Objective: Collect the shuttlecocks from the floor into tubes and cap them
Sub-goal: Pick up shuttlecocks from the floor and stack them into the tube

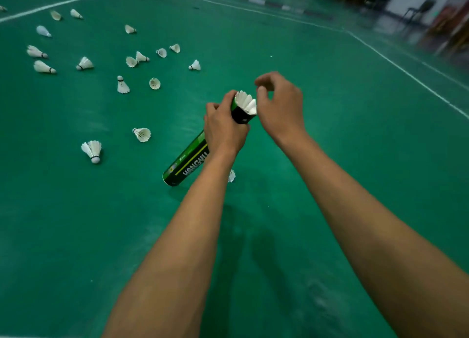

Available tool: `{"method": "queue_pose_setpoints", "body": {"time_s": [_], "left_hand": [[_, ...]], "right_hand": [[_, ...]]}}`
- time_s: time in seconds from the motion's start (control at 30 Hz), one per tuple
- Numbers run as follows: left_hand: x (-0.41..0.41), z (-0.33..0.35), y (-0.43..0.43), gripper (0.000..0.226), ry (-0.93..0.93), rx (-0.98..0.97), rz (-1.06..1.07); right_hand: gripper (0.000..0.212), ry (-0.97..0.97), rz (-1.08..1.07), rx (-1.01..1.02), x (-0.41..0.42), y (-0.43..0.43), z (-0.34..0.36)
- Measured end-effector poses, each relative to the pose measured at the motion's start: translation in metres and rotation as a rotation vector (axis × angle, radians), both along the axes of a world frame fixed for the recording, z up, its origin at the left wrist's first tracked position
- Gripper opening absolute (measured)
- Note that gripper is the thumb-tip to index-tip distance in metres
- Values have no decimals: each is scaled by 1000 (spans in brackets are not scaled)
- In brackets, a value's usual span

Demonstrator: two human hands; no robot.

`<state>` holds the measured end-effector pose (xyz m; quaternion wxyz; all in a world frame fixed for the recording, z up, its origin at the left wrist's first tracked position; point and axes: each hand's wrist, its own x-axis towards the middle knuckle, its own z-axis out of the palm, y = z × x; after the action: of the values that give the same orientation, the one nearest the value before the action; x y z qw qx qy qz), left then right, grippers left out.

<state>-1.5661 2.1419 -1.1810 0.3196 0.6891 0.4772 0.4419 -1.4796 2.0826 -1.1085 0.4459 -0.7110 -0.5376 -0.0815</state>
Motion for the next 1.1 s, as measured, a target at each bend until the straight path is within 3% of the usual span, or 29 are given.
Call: {"method": "queue_pose_setpoints", "body": {"time_s": [0.07, 0.17, 0.23, 0.33, 0.4, 0.47, 0.57, 0.67, 0.73, 0.8, 0.87, 0.93, 1.0, 1.1], "left_hand": [[8, 5, -5, 62, -75, 35, 9], [22, 9, -16, 42, -97, 58, 12], [24, 4, -19, 39, -72, 99, 5], [12, -10, -2, 49, 98, 181, -27], [-4, -22, 10, 56, 203, 214, -26], [-20, -31, 17, 61, 206, 216, 0], [-35, -39, 31, 62, 230, 188, 72], [-46, -49, 47, 68, 347, 106, 174], [-56, -61, 50, 74, 460, 65, 205], [-70, -74, 48, 75, 550, 27, 218], [-86, -82, 45, 77, 578, -21, 204], [-100, -86, 43, 82, 573, -67, 188], [-115, -85, 41, 87, 554, -72, 172], [-128, -80, 40, 90, 583, -53, 176]], "right_hand": [[25, -101, 22, -203, -2, -6, 6], [40, -199, 71, -498, -4, -5, -5], [55, -23, 109, -518, -2, 8, -11], [73, 412, 285, -521, -1, 36, -23], [70, 629, 411, -633, -3, 48, -32], [59, 647, 480, -703, -12, 56, -39], [57, 466, 374, -441, -23, 74, -58], [50, 585, 235, -43, -24, 85, -95], [45, 522, 128, -1, -9, 91, -125], [39, 385, 89, -309, 11, 100, -166], [35, 227, 136, -801, 34, 105, -219], [53, 37, 165, -1146, 55, 116, -273], [61, -67, 169, -1261, 77, 149, -350], [67, -144, 250, -1336, 72, 173, -375]]}}
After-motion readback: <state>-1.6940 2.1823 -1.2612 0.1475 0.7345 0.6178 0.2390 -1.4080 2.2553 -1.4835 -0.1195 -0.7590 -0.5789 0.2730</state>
